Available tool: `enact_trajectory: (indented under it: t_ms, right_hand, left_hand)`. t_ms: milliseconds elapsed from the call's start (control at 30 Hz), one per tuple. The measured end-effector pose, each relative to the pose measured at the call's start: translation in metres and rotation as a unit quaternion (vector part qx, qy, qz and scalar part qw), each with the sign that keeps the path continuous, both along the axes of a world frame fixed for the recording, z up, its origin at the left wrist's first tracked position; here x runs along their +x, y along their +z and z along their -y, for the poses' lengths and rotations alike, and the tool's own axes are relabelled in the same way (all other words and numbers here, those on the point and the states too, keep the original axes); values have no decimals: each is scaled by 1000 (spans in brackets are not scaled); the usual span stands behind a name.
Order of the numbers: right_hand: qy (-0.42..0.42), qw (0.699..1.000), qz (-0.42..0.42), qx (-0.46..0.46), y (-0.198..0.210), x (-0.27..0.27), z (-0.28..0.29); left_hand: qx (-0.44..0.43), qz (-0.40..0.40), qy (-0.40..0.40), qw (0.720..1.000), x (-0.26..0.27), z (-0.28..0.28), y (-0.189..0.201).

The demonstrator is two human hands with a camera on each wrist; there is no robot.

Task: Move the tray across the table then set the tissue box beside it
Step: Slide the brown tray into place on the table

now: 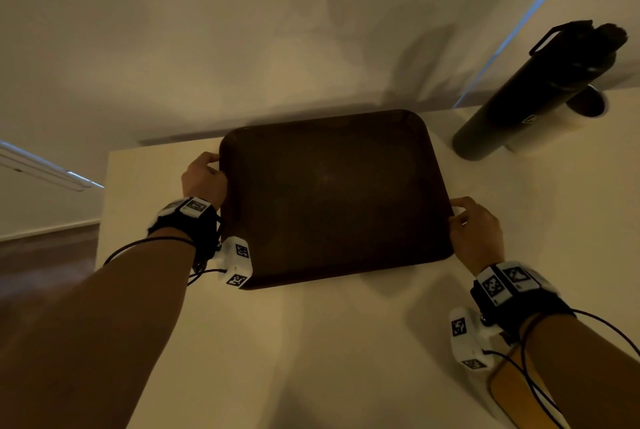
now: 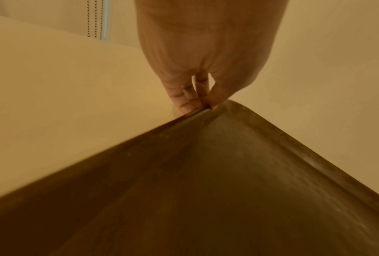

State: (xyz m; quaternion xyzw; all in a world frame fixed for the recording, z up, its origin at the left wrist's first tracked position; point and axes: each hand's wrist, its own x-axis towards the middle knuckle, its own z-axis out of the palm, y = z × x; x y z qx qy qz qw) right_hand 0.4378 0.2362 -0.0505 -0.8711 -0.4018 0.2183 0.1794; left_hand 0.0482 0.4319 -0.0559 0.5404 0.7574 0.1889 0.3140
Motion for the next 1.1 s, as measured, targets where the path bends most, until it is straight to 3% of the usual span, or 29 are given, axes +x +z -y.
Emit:
enact_trajectory:
  t_ms: [266,433,599,866,1099]
  right_hand:
    - [-4,1000,-12,-4,17,1,-2]
    - [-11,999,-30,12,42,1,13]
    - [-52,996,-51,44,73,6,59]
    - [-147,983,-92,65,98,37,189]
    - [-182,959,-209,54,61,31,282]
  left_hand:
    - [-24,-15,16,999,-2,2,8]
    - [22,-19,13,999,19,37,34]
    - [42,42,-87,994,65,111,58]
    - [-100,190,-283,935,167,249,77]
    - [-195,188,-342,900,224,340,64]
